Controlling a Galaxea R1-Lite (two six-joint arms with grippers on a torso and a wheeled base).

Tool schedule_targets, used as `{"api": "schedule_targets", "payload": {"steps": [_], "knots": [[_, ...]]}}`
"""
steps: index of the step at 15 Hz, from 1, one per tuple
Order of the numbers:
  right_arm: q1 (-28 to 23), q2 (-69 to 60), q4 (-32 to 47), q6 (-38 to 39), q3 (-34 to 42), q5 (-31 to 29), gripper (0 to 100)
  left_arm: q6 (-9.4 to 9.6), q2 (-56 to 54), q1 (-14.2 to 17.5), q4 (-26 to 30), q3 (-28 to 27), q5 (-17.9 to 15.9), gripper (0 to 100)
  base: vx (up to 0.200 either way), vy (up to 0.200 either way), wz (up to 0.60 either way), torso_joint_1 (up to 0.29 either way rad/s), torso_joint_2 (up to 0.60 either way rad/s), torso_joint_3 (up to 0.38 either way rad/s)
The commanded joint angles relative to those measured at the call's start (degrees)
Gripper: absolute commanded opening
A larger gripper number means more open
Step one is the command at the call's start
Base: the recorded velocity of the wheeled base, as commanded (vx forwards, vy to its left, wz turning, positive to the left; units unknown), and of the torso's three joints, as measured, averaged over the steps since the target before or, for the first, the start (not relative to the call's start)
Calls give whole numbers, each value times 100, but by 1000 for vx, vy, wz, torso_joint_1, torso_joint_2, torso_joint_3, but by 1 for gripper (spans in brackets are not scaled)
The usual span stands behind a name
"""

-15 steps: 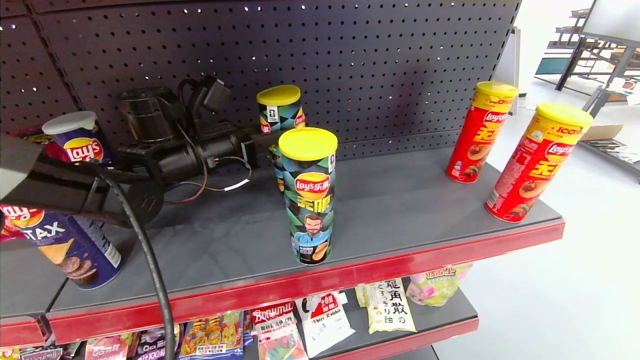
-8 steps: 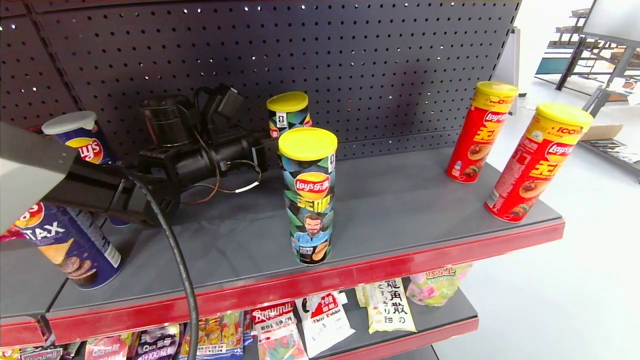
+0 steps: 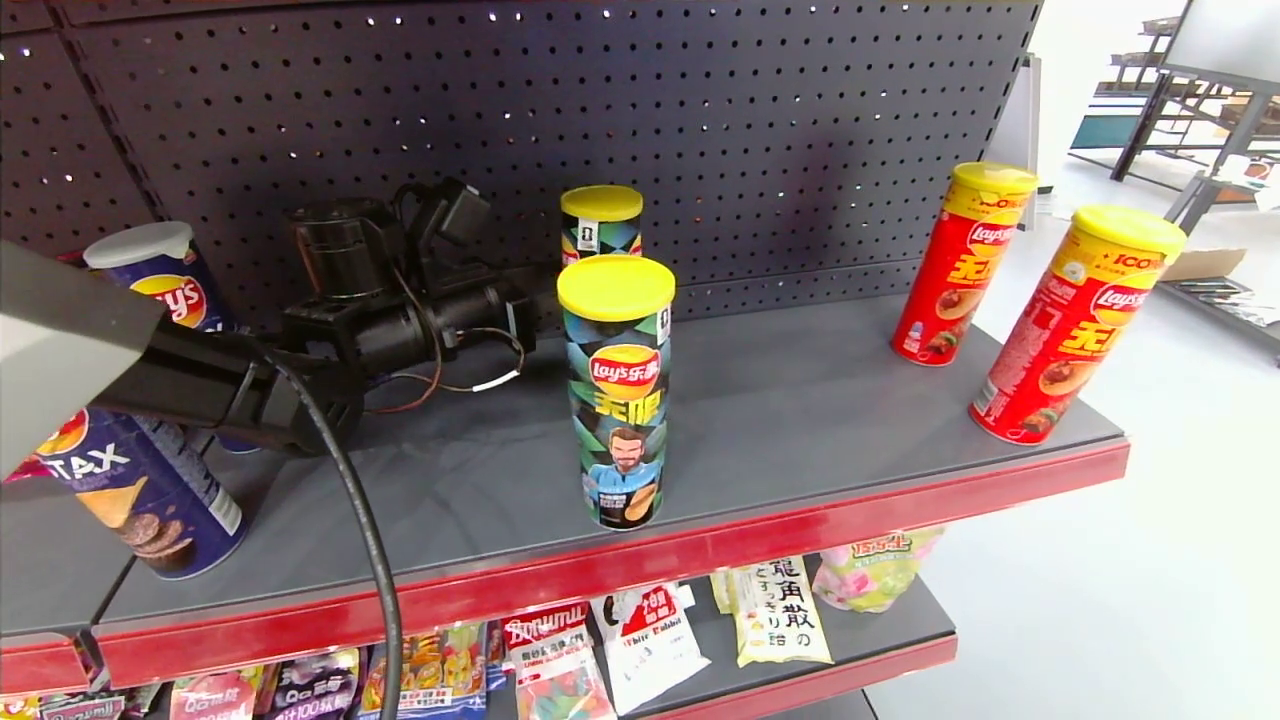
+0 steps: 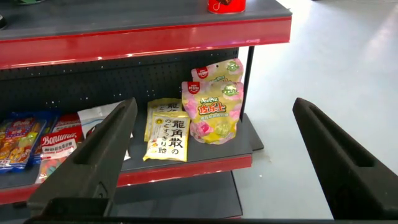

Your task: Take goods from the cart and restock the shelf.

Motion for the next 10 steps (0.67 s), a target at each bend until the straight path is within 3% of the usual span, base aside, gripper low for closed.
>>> {"api": "schedule_targets", "payload": {"steps": [1,6,8,10], "knots": [[1,9,-1,2,0,1,100,-20,-141,-9,57,42,-19,100,0,0,0,0,0,0],[1,9,-1,2,0,1,100,7,-475,18,127,508,69,100,0,0,0,0,0,0],[1,0,-1,2,0,1,100,-2,-871,18,127,1062,667,100,0,0,0,0,0,0],[1,9,-1,2,0,1,100,7,-1319,18,136,1536,896,100,0,0,0,0,0,0]]}}
